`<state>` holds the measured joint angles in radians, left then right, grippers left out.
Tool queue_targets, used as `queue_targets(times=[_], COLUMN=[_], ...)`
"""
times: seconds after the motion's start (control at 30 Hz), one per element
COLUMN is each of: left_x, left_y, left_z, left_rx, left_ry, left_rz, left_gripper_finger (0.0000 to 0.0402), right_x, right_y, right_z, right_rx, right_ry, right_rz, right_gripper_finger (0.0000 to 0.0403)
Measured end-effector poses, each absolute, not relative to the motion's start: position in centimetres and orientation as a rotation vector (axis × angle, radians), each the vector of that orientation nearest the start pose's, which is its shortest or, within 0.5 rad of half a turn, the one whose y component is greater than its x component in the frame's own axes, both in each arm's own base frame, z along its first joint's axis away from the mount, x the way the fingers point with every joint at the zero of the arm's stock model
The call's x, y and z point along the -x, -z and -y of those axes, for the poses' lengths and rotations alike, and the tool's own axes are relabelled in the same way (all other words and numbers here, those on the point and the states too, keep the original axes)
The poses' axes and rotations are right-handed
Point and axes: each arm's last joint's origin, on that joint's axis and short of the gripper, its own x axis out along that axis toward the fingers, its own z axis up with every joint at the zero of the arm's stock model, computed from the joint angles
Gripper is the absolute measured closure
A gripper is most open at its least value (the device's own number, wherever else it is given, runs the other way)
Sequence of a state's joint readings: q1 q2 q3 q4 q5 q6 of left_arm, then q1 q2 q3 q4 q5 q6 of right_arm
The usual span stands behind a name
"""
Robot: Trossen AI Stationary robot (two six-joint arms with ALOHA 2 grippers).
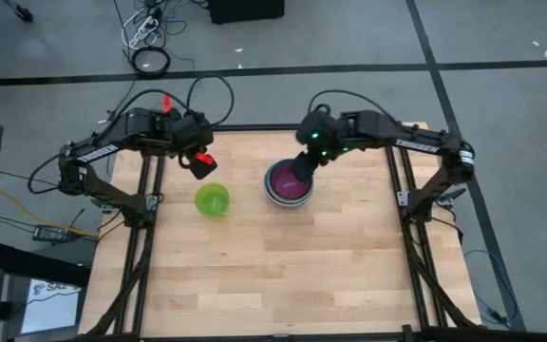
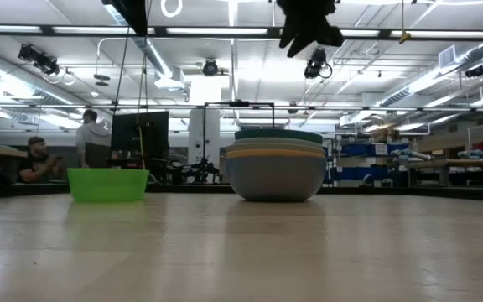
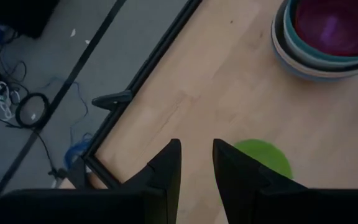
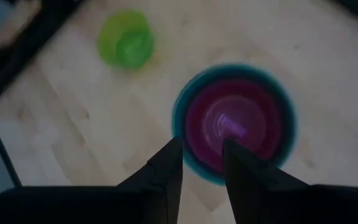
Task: Nest bowls inside each other
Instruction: Stack the light green bowl on top of the purple bowl
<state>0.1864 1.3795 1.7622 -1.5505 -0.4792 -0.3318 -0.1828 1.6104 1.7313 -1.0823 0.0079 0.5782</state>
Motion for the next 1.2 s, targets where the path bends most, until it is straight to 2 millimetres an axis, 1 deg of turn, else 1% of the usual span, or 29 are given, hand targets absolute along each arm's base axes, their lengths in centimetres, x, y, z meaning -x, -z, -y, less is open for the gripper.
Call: queue_targets(times=[0.1, 0.17, 0.23, 0.3, 0.4, 0.5, 0.53, 0.6, 0.7, 0.77, 0.9, 0.97, 1.1, 1.2], left_x=[-20.7, -20.9, -21.3, -21.7, -22.2, -22.5, -22.7, -23.0, -23.2, -23.0, -23.0, -23.3, -23.7, -23.8], left_y=[-42.2, -41.9, -41.5, -40.5, -37.3, -33.3, -31.9, -29.4, -27.0, -26.0, -24.9, -24.5, -23.7, -23.1], left_z=[-5.8, -6.2, -6.8, -7.1, -7.1, -7.0, -6.9, -6.5, -5.4, -4.7, -3.7, -3.6, -3.8, -3.9], left_rx=[0.067, 0.041, 0.067, 0.142, 0.204, 0.196, 0.22, 0.324, 0.451, 0.445, 0.377, 0.348, 0.297, 0.244], left_ry=[-0.757, -0.714, -0.648, -0.549, -0.451, -0.376, -0.317, -0.165, 0.007, 0.056, 0.165, 0.181, 0.148, 0.115], left_rz=[-1.096, -1.135, -1.173, -1.213, -1.332, -1.448, -1.46, -1.463, -1.468, -1.499, -1.506, -1.477, -1.428, -1.424], left_gripper_finger=[0.03, 0.0304, 0.0312, 0.0323, 0.0339, 0.0345, 0.0345, 0.0343, 0.0336, 0.0331, 0.032, 0.0315, 0.0304, 0.0299], right_x=[-30.0, -28.6, -26.8, -24.8, -22.0, -19.9, -19.3, -18.6, -18.4, -18.6, -19.8, -20.6, -22.3, -23.7], right_y=[-39.5, -40.9, -42.2, -43.5, -44.8, -45.6, -45.9, -46.1, -46.2, -46.1, -45.5, -45.1, -44.1, -43.2], right_z=[5.3, 4.8, 4.4, 4.1, 3.6, 3.1, 2.9, 2.7, 2.5, 2.5, 2.5, 2.6, 2.6, 2.6], right_rx=[-0.63, -0.638, -0.648, -0.661, -0.699, -0.716, -0.717, -0.709, -0.706, -0.705, -0.697, -0.684, -0.68, -0.687], right_ry=[0.503, 0.531, 0.565, 0.604, 0.654, 0.686, 0.696, 0.717, 0.725, 0.726, 0.737, 0.736, 0.714, 0.692], right_rz=[-0.799, -0.738, -0.677, -0.618, -0.558, -0.513, -0.492, -0.466, -0.453, -0.462, -0.495, -0.524, -0.594, -0.648], right_gripper_finger=[0.0302, 0.0302, 0.0303, 0.0303, 0.0303, 0.0303, 0.0303, 0.0303, 0.0303, 0.0303, 0.0303, 0.0303, 0.0303, 0.0303])
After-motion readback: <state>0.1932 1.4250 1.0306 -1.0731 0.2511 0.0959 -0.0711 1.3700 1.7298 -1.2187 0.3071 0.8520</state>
